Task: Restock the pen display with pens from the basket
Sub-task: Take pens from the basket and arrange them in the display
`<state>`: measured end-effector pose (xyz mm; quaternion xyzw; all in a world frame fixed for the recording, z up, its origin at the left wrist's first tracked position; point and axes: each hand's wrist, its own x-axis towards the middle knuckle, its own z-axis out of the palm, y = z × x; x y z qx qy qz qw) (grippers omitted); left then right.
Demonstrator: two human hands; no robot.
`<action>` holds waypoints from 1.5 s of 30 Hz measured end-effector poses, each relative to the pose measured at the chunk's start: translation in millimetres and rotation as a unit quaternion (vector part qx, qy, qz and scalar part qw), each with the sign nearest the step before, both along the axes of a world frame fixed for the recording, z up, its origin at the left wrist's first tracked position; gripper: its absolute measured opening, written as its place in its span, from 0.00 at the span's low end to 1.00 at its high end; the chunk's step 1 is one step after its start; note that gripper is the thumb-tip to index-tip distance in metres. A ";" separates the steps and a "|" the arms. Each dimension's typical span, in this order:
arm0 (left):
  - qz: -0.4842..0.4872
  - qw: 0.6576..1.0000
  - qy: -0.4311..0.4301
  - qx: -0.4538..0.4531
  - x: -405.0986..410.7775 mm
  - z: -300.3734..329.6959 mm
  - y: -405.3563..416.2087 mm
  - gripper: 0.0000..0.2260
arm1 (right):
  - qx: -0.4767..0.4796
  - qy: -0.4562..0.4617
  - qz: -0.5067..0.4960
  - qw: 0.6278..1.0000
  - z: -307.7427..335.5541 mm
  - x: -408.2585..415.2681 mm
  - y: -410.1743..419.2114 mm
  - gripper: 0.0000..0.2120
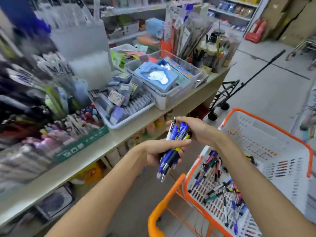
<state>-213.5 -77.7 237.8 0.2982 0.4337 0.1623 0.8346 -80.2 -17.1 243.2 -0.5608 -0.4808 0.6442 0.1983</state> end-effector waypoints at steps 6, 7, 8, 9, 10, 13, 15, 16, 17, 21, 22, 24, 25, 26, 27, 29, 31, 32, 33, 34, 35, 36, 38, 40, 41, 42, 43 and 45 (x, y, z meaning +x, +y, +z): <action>0.158 0.984 0.030 0.081 -129.7 34.7 -7.5 0.12 | 0.026 0.111 -0.010 0.993 33.3 -126.1 2.8 0.19; 0.168 0.979 0.054 0.104 -146.4 37.9 -8.9 0.13 | 0.027 0.124 -0.004 0.992 38.8 -141.6 0.3 0.19; 0.178 0.970 0.093 0.134 -163.3 38.7 -10.1 0.14 | 0.033 0.128 0.003 0.991 43.9 -157.4 -2.1 0.18; 0.191 0.959 0.133 0.162 -183.9 41.7 -13.0 0.18 | 0.043 0.123 0.014 0.991 50.6 -178.0 -5.8 0.17; 0.202 0.947 0.163 0.187 -199.5 41.4 -14.3 0.23 | 0.054 0.111 0.027 0.992 55.0 -192.3 -7.3 0.17; 0.271 0.923 0.182 0.205 -244.2 52.8 -24.0 0.20 | 0.083 0.048 0.085 0.992 69.6 -237.7 -13.6 0.13; 0.299 0.912 0.182 0.212 -265.9 62.0 -25.9 0.21 | 0.096 0.028 0.108 0.989 76.1 -257.5 -17.1 0.13; 0.303 0.904 0.198 0.226 -275.9 65.7 -26.5 0.27 | 0.106 0.029 0.111 0.988 78.7 -265.7 -18.6 0.14; 0.309 0.896 0.211 0.240 -289.1 70.9 -28.3 0.34 | 0.120 0.033 0.116 0.985 83.6 -277.4 -20.7 0.14; 0.312 0.889 0.213 0.257 -312.8 82.3 -29.9 0.26 | 0.151 0.056 0.133 0.978 96.5 -299.9 -22.4 0.12; 0.309 0.888 0.213 0.264 -317.3 84.0 -29.6 0.20 | 0.154 0.058 0.137 0.977 99.1 -305.0 -21.1 0.11; 0.313 0.882 0.218 0.278 -323.3 87.4 -28.4 0.15 | 0.156 0.059 0.136 0.977 103.2 -314.6 -17.5 0.09; 0.317 0.880 0.215 0.281 -325.5 88.7 -27.8 0.13 | 0.154 0.064 0.132 0.977 104.1 -318.8 -15.3 0.08; 0.322 0.879 0.210 0.283 -327.2 89.8 -27.2 0.13 | 0.149 0.072 0.131 0.977 103.9 -321.7 -13.0 0.08; 0.331 0.876 0.208 0.283 -330.3 92.1 -25.6 0.12 | 0.144 0.080 0.134 0.977 105.3 -326.0 -9.7 0.08; 0.348 0.872 0.208 0.275 -334.7 95.3 -23.1 0.12 | 0.132 0.101 0.139 0.976 108.5 -332.4 -4.1 0.08; 0.380 0.862 0.208 0.264 -340.6 100.6 -20.1 0.15 | 0.113 0.154 0.124 0.974 113.8 -339.1 4.8 0.08; 0.402 0.853 0.216 0.254 -344.8 103.1 -17.0 0.17 | 0.099 0.187 0.110 0.971 117.7 -342.1 11.8 0.08; 0.423 0.844 0.223 0.242 -348.8 107.1 -14.9 0.18 | 0.091 0.217 0.090 0.968 121.6 -345.3 19.7 0.08; 0.442 0.838 0.219 0.232 -353.4 110.3 -13.4 0.18 | 0.088 0.242 0.067 0.964 125.1 -347.3 26.7 0.07; 0.466 0.831 0.203 0.226 -357.9 113.6 -11.2 0.17 | 0.091 0.260 0.049 0.960 128.7 -350.2 35.2 0.08; 0.484 0.825 0.187 0.224 -363.3 115.4 -8.1 0.16 | 0.102 0.271 0.035 0.957 132.1 -353.8 44.3 0.08; 0.505 0.815 0.176 0.224 -371.7 117.5 -4.5 0.13 | 0.141 0.281 0.003 0.949 137.3 -360.8 58.5 0.08; 0.528 0.800 0.174 0.228 -376.5 120.0 -2.6 0.10 | 0.210 0.269 -0.029 0.940 141.7 -369.8 72.8 0.06; 0.543 0.790 0.171 0.226 -378.5 120.3 -1.2 0.09 | 0.258 0.250 -0.035 0.933 142.8 -375.1 80.2 0.04; 0.557 0.782 0.171 0.221 -380.3 119.6 -1.0 0.09 | 0.306 0.227 -0.038 0.924 143.2 -379.8 85.6 0.03; 0.568 0.775 0.171 0.216 -382.1 118.7 -0.7 0.10 | 0.348 0.205 -0.038 0.914 143.2 -385.2 90.0 0.03; 0.580 0.769 0.173 0.205 -385.4 115.1 -1.1 0.12 | 0.410 0.160 -0.036 0.897 141.5 -396.2 96.4 0.08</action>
